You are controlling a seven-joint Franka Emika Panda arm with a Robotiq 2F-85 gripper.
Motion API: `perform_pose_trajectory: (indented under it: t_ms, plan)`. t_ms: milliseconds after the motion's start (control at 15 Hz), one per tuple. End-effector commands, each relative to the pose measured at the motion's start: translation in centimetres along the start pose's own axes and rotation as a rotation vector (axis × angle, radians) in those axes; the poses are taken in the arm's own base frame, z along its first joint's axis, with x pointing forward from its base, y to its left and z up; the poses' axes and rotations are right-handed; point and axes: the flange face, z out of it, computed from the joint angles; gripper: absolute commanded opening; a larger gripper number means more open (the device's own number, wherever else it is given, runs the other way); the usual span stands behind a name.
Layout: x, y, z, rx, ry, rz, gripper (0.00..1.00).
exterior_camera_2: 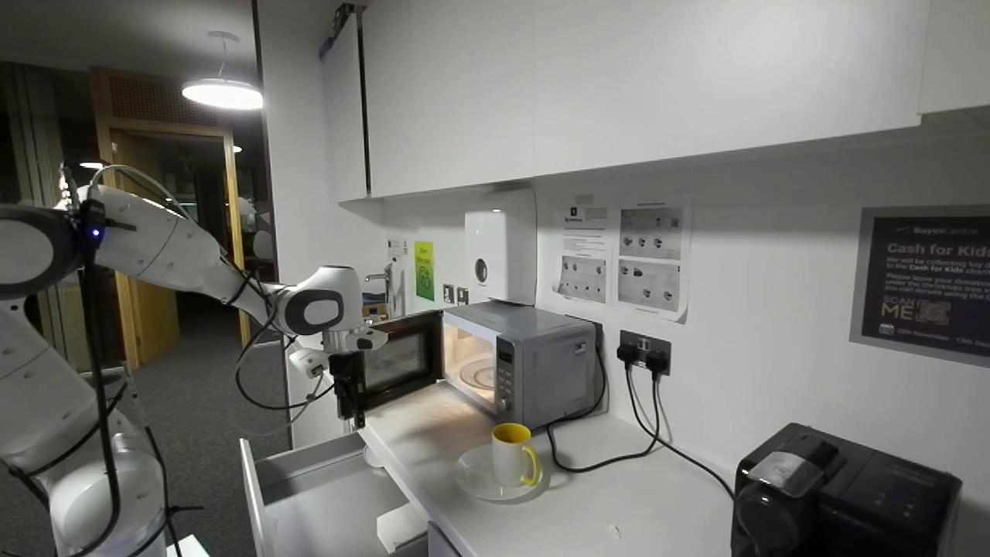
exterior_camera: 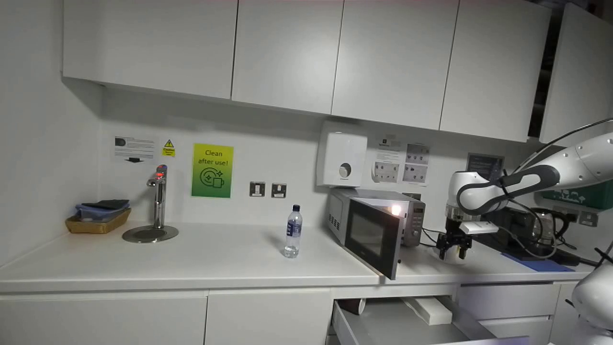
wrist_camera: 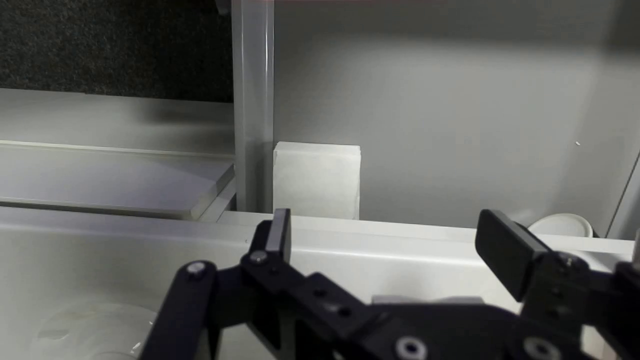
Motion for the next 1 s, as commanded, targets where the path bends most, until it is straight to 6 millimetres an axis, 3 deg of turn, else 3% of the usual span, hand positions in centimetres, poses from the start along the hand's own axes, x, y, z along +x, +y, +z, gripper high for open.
perform_pose_trajectory:
  t_ms: [0, 733, 933]
  plan:
    - [0.0, 0.0, 0.0, 0.0, -0.001, 0.0, 1.0]
    - [0.2, -0.1, -0.7, 0.011, 0.003, -0.043, 1.0]
    - [1.6, 1.6, -1.7, 0.0, 0.029, -0.143, 1.0]
